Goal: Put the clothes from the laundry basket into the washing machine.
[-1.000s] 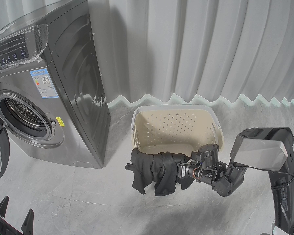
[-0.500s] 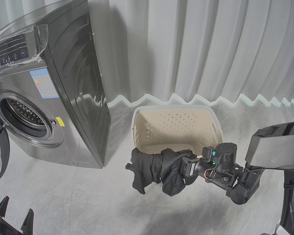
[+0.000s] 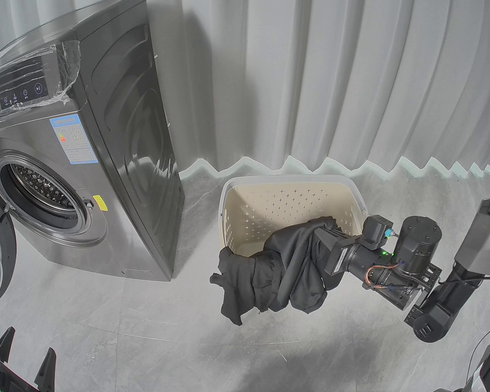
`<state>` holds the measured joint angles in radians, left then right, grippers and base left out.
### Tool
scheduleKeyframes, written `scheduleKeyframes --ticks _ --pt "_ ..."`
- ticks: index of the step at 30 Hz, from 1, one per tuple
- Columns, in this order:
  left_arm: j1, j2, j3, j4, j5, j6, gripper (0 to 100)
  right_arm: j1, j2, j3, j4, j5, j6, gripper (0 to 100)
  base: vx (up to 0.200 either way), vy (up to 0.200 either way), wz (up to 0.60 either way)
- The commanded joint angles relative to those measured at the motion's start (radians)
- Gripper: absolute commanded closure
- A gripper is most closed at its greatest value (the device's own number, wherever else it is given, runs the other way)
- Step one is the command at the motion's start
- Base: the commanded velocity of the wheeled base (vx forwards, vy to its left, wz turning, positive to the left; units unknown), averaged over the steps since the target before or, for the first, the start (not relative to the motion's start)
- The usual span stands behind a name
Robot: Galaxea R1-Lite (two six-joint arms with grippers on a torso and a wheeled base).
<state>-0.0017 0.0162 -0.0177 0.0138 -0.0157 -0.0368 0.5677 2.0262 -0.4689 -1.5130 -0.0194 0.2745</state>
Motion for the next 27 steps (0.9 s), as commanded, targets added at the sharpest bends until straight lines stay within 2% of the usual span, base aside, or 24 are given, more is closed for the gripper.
scheduleKeyframes --ticks 1,3,4,6,8,15,19,23,27 --pt "0.000 -0.016 0.010 0.000 0.000 0.000 0 0.035 -0.135 0.029 -0.021 -0.008 -0.055 100 0.000 0.000 0.00" --pt "0.000 -0.016 0.010 0.000 0.000 0.000 0 0.040 -0.175 0.036 -0.013 -0.010 -0.098 100 0.000 0.000 0.00" --pt "0.000 -0.016 0.010 0.000 0.000 0.000 0 0.040 -0.176 0.038 -0.012 -0.010 -0.100 100 0.000 0.000 0.00" --pt "0.000 -0.016 0.010 0.000 0.002 -0.003 0 0.044 -0.218 0.041 -0.007 -0.048 -0.126 100 0.000 0.000 0.00" --pt "0.000 -0.016 0.010 0.000 0.002 -0.003 0 0.043 -0.250 0.032 -0.003 -0.067 -0.143 100 0.000 0.000 0.00" --pt "0.000 -0.016 0.010 0.000 0.002 -0.005 0 0.035 -0.396 -0.013 0.143 -0.090 -0.144 100 0.000 0.000 0.00" --pt "0.000 -0.016 0.010 0.000 0.002 -0.005 0 0.044 -0.431 -0.053 0.217 -0.183 -0.144 100 0.000 0.000 0.00" --pt "0.000 -0.016 0.010 0.000 0.005 -0.005 0 0.043 -0.435 -0.045 0.223 -0.205 -0.144 100 0.000 0.000 0.00" --pt "0.000 -0.016 0.010 0.000 0.007 -0.005 0 0.043 -0.432 -0.046 0.223 -0.205 -0.144 100 -0.200 0.000 0.00"
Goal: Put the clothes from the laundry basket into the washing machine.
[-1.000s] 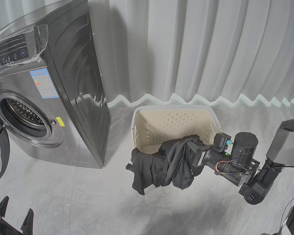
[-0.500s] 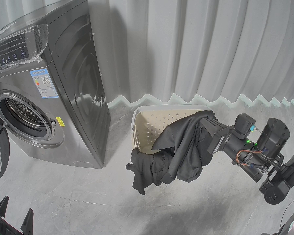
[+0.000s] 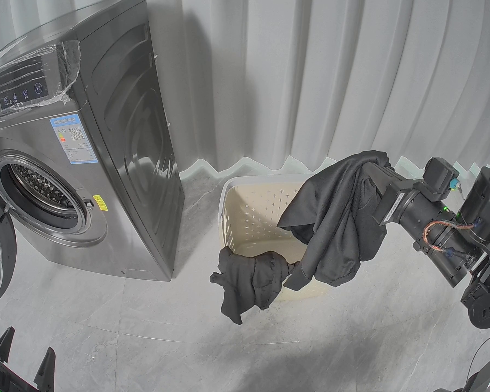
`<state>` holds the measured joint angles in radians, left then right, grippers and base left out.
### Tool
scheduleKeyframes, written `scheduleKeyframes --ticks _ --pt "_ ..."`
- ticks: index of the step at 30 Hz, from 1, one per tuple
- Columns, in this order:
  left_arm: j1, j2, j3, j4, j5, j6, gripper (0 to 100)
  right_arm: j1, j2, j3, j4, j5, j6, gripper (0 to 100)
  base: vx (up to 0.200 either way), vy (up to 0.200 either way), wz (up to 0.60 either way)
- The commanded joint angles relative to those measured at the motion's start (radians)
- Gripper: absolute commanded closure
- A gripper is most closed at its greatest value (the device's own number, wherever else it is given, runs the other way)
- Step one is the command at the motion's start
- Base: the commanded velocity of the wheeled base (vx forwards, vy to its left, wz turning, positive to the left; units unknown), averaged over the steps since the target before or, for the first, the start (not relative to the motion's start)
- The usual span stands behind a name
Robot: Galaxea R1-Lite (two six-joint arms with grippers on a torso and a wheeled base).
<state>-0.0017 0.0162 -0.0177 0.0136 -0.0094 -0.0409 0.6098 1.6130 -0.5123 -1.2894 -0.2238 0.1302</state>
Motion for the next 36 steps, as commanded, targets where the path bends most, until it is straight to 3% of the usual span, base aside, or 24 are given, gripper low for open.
scheduleKeyframes --ticks 1,5,11,16,36 --pt "0.000 -0.016 0.010 0.000 0.000 -0.001 0 -0.001 -0.019 -0.002 -0.001 0.000 0.000 100 -0.200 0.000 0.00" --pt "0.000 -0.016 0.010 0.000 0.000 -0.001 0 -0.001 -0.022 0.003 -0.001 0.000 0.000 100 -0.200 0.000 0.00" --pt "0.000 -0.016 0.010 0.000 0.000 -0.001 0 0.002 -0.018 0.018 0.001 -0.003 -0.001 100 0.000 0.000 0.00" --pt "0.000 -0.016 0.010 0.000 0.000 -0.001 0 0.007 -0.015 0.018 0.004 -0.042 -0.001 100 0.000 0.200 0.00" --pt "0.000 -0.016 0.010 0.000 0.000 -0.002 0 0.013 0.005 0.018 -0.010 -0.045 0.002 100 0.000 0.200 0.00"
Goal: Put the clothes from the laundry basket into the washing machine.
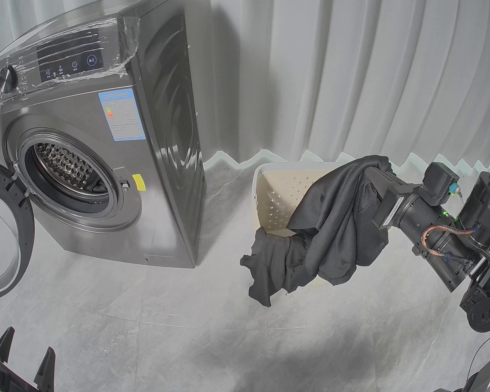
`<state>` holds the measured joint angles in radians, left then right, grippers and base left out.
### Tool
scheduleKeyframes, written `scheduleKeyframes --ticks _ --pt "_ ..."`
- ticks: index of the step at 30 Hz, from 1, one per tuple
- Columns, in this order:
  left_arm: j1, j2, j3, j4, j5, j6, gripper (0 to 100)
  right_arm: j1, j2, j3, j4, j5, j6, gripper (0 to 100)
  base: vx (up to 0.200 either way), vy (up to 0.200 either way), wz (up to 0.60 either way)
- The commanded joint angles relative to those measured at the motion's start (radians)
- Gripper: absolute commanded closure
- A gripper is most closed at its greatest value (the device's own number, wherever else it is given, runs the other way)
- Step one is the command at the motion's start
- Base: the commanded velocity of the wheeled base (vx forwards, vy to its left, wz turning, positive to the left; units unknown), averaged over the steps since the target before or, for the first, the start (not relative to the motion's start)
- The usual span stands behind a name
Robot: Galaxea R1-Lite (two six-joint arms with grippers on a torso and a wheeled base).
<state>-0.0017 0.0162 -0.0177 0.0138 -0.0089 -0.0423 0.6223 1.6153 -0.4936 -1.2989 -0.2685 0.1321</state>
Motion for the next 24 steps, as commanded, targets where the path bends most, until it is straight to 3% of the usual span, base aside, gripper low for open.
scheduleKeyframes --ticks 1,24 --pt "0.000 -0.016 0.010 0.000 0.000 -0.001 0 0.002 0.003 -0.002 0.000 0.002 0.000 100 0.000 0.200 0.00" --pt "0.000 -0.016 0.010 0.000 0.000 -0.001 0 0.083 0.000 0.030 -0.005 0.018 0.006 100 0.000 0.200 0.00"
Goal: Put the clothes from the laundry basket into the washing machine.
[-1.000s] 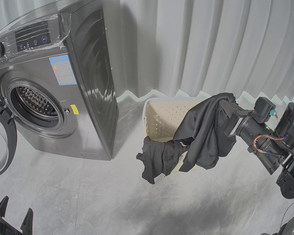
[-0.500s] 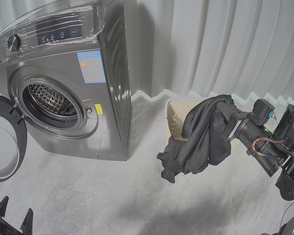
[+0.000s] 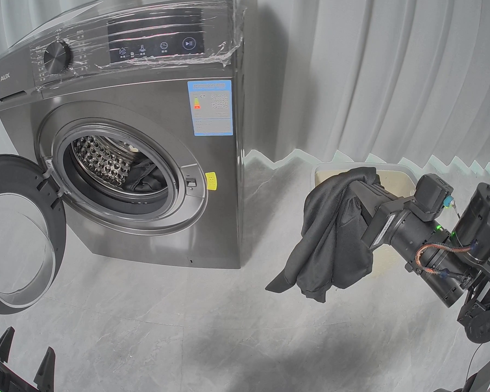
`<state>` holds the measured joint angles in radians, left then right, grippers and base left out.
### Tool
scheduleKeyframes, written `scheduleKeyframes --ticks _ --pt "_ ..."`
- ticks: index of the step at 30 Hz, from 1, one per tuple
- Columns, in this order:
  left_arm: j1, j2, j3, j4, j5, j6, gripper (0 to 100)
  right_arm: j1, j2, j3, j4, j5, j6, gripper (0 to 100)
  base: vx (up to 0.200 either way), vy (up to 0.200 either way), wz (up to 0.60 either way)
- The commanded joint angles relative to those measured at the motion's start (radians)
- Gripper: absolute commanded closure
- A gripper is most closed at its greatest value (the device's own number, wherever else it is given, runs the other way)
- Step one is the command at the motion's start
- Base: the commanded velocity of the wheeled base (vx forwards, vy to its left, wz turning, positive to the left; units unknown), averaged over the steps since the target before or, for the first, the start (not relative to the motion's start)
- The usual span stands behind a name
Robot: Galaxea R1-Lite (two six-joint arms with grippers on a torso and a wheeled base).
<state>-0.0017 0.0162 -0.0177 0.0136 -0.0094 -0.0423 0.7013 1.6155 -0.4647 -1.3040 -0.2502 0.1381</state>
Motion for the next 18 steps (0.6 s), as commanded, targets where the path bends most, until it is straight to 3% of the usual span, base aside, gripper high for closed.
scheduleKeyframes --ticks 1,18 --pt "0.000 -0.016 0.010 0.000 0.000 -0.001 0 0.004 0.001 0.001 0.000 0.000 0.000 100 0.000 0.200 0.00" --pt "0.000 -0.016 0.010 0.000 0.000 -0.001 0 0.040 0.004 0.000 -0.041 0.002 0.000 100 0.000 0.200 0.00"
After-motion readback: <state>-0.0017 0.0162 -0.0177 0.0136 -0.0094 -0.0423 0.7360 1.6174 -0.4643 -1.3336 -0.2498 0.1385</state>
